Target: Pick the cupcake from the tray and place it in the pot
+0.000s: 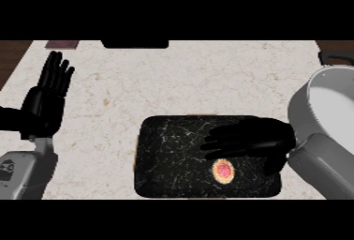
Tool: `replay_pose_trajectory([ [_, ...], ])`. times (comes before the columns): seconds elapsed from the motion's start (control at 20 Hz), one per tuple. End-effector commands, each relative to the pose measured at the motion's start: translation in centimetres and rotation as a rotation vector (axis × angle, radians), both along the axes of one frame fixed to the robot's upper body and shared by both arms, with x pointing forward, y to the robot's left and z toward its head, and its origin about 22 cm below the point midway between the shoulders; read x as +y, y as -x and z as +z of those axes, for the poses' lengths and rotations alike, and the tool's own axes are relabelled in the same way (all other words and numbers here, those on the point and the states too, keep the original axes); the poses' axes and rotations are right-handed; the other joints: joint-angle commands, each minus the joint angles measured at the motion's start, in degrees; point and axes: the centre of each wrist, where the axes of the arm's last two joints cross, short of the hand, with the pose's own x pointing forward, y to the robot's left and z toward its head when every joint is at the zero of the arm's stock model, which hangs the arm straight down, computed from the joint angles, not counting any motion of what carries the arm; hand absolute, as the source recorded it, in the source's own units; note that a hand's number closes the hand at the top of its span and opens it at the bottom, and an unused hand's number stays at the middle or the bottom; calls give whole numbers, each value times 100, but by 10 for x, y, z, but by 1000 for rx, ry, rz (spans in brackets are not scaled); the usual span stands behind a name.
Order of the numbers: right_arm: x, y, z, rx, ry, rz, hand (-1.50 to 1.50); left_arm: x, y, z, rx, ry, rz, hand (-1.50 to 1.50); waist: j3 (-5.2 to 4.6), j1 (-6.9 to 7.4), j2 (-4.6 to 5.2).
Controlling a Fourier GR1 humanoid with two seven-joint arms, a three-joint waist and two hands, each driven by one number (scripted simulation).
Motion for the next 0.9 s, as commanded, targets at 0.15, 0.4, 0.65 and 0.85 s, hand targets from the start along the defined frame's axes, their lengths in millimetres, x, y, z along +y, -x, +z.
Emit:
replay_pose_trajectory([
  [0.15,-3,10,-13,-15,58,8,-150,-5,-1,1,14,-3,-2,0,1,-8,-5],
  [0.4,10,12,-45,8,57,-36,-150,-7,7,-5,-17,5,3,0,1,3,-2],
  [0.65,34,20,-75,-2,45,-6,-150,-5,10,0,9,3,-2,0,2,25,-1],
  [0.85,46,21,-69,10,76,31,-150,-21,-6,11,10,-19,0,0,2,-4,0],
])
